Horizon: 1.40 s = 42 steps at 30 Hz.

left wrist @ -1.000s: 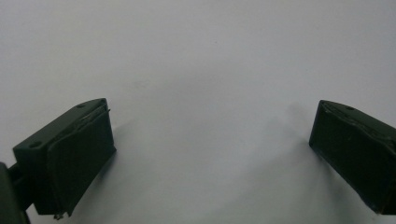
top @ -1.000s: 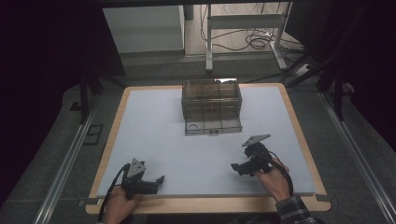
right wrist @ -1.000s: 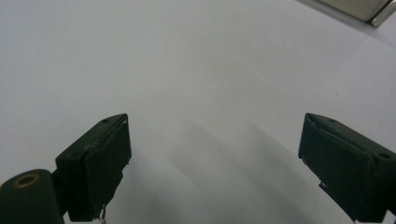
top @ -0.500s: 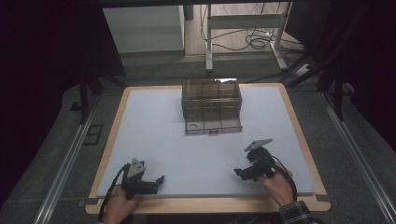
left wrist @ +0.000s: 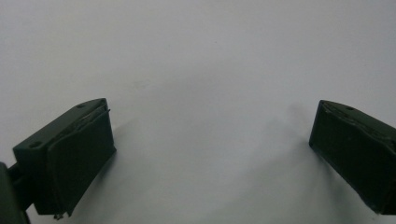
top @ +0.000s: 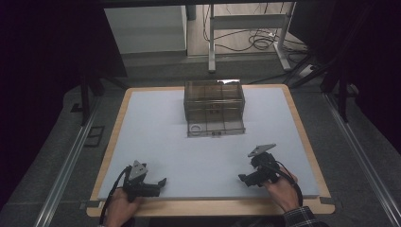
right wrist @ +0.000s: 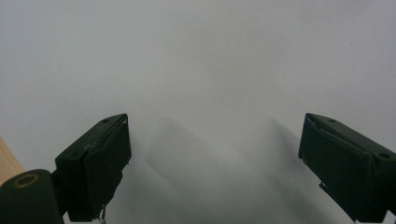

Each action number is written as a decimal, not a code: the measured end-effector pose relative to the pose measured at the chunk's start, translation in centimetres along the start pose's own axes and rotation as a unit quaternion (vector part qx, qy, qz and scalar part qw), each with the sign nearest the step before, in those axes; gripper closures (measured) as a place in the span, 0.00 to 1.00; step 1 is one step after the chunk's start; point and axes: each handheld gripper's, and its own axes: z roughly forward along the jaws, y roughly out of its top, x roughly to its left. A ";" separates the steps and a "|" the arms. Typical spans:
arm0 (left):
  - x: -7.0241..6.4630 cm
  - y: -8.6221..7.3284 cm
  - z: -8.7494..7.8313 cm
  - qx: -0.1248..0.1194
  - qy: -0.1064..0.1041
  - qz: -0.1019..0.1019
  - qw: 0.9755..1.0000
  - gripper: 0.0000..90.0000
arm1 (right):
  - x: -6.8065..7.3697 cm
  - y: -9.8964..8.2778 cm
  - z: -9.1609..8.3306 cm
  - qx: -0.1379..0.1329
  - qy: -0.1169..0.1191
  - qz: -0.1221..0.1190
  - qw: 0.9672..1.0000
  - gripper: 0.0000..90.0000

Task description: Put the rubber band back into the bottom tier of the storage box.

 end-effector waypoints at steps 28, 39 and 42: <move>0.0 0.0 0.0 0.001 0.000 0.001 1.000 0.00 | -0.8 -1.5 -1.0 0.005 -0.012 0.021 1.000 0.10; 0.0 0.0 0.0 0.000 0.000 -0.001 1.000 0.00 | -1.4 -2.3 -1.8 0.003 -0.019 0.036 0.999 0.10; 0.0 0.0 0.0 0.000 0.000 -0.001 1.000 0.00 | -1.5 -2.5 -2.0 0.001 -0.019 0.039 0.999 0.09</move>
